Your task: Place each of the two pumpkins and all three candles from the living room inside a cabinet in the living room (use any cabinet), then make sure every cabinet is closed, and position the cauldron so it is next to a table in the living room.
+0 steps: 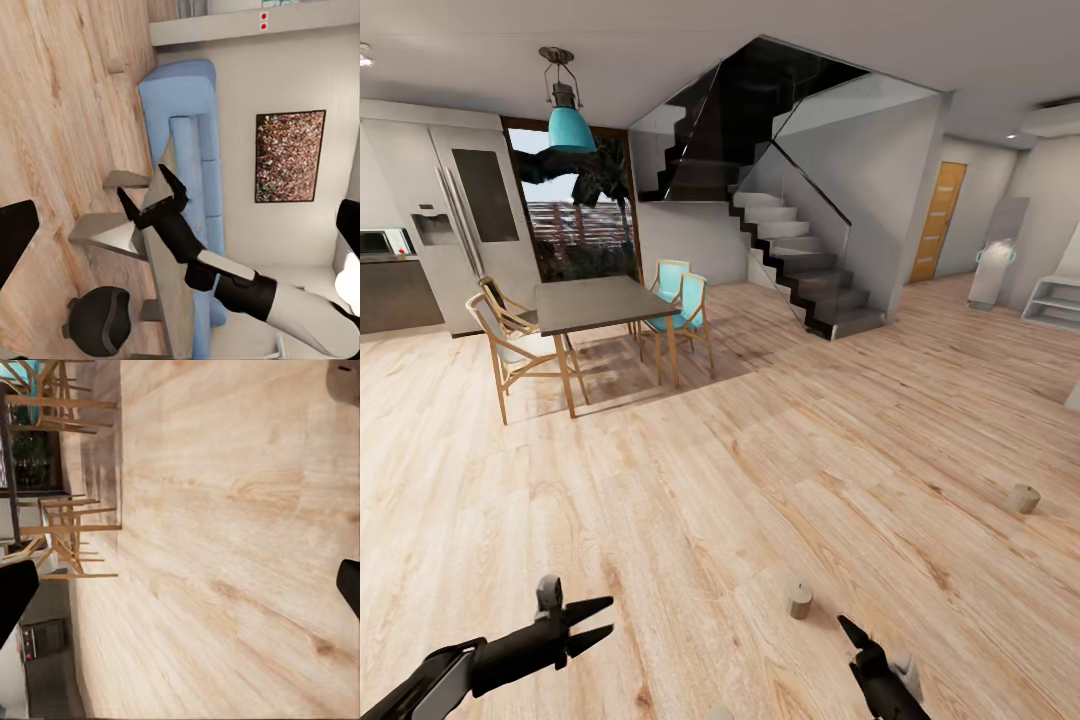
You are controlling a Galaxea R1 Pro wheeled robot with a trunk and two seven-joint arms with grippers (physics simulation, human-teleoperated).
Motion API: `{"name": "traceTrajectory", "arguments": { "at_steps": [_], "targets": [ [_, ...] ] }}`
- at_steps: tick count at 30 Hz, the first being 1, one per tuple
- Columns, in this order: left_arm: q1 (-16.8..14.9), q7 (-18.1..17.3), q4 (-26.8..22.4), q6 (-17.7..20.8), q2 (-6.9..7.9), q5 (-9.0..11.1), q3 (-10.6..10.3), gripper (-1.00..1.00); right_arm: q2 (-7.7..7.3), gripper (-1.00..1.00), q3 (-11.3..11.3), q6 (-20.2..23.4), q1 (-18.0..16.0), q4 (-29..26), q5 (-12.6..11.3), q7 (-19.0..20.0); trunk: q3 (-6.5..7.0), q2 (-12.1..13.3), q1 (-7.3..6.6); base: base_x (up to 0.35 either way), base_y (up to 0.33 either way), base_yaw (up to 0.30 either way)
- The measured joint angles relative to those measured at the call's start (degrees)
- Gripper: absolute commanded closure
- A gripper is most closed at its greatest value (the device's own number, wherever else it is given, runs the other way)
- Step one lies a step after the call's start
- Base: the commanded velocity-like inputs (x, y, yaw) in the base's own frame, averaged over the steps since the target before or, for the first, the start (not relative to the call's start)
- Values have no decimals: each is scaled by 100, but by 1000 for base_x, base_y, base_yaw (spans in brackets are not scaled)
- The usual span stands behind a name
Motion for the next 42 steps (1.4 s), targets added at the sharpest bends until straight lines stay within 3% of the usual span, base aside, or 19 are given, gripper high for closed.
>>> {"name": "traceTrajectory", "arguments": {
  "at_steps": [1,3,6,9,11,14,16,17,18,19,21,25,31,36,42],
  "targets": [
    [0,159,11,1,3,1,21,-100,7,-100,2,-63,0,-5,4,-264,0,0,0,0,0,0],
    [0,845,33,-12,6,9,83,-100,6,-100,-1,-407,-2,-22,25,-974,0,0,0,0,0,0],
    [-1,1811,41,-168,2,37,397,-100,-2,-100,-2,-695,-20,-355,64,-1850,0,0,0,0,0,0],
    [-1,2667,43,-249,-24,14,657,-100,-6,-100,100,-623,-28,-1380,275,-2812,1,0,0,0,0,0],
    [-1,3320,11,-258,-48,15,722,-100,4,-100,272,-444,-30,-2247,524,-3733,1,0,0,0,0,0],
    [-7,4229,-50,-267,-108,32,757,-100,29,-100,686,-262,-31,-3603,932,-5252,1,0,0,0,0,0],
    [-10,4819,-197,-357,-280,36,746,-100,44,-100,1362,-175,-29,-4760,1261,-6813,1,0,0,0,0,0],
    [-10,4992,-227,-417,-365,31,732,-100,45,-100,1642,-152,-27,-5076,1337,-7304,1,0,0,0,0,0],
    [-12,5173,-245,-473,-461,21,710,-100,42,-100,1920,-131,-26,-5340,1385,-7746,1,0,0,0,0,0],
    [-13,5273,-252,-498,-513,2,699,-100,39,-100,2052,-118,-25,-5465,1403,-7953,0,0,0,0,0,0],
    [-21,5693,-271,-576,-728,-189,671,-100,26,-100,2444,-39,-26,-5920,1426,-8544,1,0,0,0,0,0],
    [-27,6508,-272,-956,-1230,-886,674,-100,19,-100,2691,247,-25,-6891,1391,-8935,1,0,0,0,0,0],
    [-29,7253,-201,-1375,-1649,-1216,684,-100,26,-100,2738,851,-24,-7465,1369,-9026,0,0,0,0,0,0],
    [-23,7405,-190,-1771,-1762,-1259,663,-100,35,-100,2736,1070,-24,-7483,1369,-9035,0,0,0,0,0,0],
    [-21,7389,-189,-1866,-1770,-1264,647,-100,26,-100,2736,1086,-25,-7490,1370,-8771,0,0,0,0,0,0]
  ]
}}
